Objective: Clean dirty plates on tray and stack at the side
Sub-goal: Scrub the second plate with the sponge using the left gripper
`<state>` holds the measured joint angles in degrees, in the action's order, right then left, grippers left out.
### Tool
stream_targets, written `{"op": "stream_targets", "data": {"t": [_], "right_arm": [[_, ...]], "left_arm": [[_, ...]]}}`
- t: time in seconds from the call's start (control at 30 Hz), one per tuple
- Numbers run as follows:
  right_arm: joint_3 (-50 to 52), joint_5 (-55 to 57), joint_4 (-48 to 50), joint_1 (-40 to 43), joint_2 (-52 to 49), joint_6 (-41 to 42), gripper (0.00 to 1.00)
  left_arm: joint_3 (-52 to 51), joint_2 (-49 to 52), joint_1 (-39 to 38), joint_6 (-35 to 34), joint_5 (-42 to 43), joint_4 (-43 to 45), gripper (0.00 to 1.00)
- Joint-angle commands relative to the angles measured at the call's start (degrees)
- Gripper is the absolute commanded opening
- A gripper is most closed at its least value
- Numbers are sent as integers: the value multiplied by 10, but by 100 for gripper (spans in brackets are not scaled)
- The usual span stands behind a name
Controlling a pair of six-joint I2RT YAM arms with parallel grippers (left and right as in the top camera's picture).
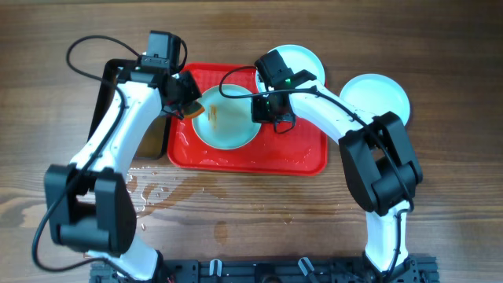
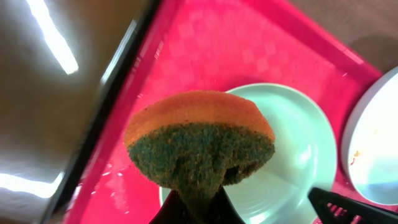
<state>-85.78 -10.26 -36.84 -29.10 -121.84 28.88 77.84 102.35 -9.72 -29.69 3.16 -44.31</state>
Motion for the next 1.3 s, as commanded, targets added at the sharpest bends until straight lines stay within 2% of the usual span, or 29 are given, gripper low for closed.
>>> {"op": "stream_targets", "data": {"t": [0.0, 0.13, 0.33, 0.53, 0.73, 0.83, 0.9, 0.97, 1.17, 1.23, 1.27], "right_arm": [[-3, -18, 1, -1, -16, 28, 4], [0, -35, 2, -1, -16, 26, 4], [0, -37, 3, -1, -16, 25, 4], [0, -37, 4, -1, -16, 21, 4], [0, -48, 9, -1, -16, 14, 4], [0, -48, 9, -1, -16, 13, 4], [0, -48, 8, -1, -16, 13, 4], [0, -48, 8, -1, -16, 12, 4], [0, -48, 7, -1, -16, 12, 4], [0, -48, 7, -1, -16, 13, 4], [0, -47, 7, -1, -16, 13, 4]], "left_arm": [[0, 53, -2, 3, 64, 13, 4], [0, 94, -5, 16, 84, 33, 4], [0, 149, -26, 88, 81, 71, 4], [0, 180, -30, 88, 70, 51, 4], [0, 180, -30, 189, 235, -13, 4], [0, 180, -30, 201, 248, -9, 4], [0, 180, -27, 198, 239, 17, 4], [0, 180, -25, 166, 204, 50, 4], [0, 180, -24, 52, -23, 123, 4], [0, 180, -24, 21, -78, 110, 4], [0, 180, -24, 20, -77, 101, 4]]}}
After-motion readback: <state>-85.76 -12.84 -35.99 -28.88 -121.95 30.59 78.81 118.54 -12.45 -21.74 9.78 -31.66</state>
